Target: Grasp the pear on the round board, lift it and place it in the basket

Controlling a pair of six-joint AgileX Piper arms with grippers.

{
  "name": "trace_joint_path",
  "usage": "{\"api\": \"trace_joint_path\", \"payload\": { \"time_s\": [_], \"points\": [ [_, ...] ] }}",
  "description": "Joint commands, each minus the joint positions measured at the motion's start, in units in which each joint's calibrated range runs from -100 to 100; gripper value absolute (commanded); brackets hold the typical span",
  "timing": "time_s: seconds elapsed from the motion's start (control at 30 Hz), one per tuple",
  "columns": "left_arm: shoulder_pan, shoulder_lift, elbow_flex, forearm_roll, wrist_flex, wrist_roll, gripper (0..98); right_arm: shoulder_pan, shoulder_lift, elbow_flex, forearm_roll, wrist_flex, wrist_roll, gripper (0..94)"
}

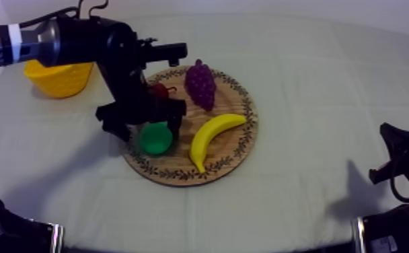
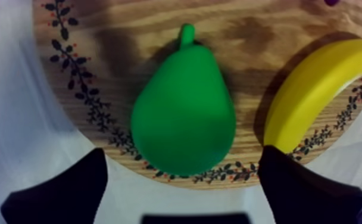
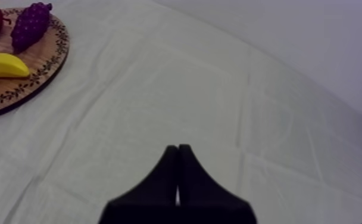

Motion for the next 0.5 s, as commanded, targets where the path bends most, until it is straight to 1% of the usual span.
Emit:
{"api": "trace_joint_path", "payload": {
  "time_s": [0.0, 0.27, 0.33, 0.47],
  "points": [
    [-0.2, 1.3, -0.4, 0.16, -0.2, -0.2, 93.9, 0.0, 0.0, 0.0, 0.0, 0.0, 0.0, 0.2],
    [-0.7, 6.3, -2.3, 0.64, -1.1, -1.4, 90.7, 0.0, 0.0, 0.0, 0.0, 0.0, 0.0, 0.2],
    [-0.6, 7.2, -2.8, 0.72, -1.3, -1.5, 86.0, 0.0, 0.0, 0.0, 0.0, 0.0, 0.0, 0.2],
    [-0.2, 8.2, -3.4, 0.86, -1.3, -1.7, 73.5, 0.0, 0.0, 0.0, 0.0, 0.0, 0.0, 0.2]
  ]
}}
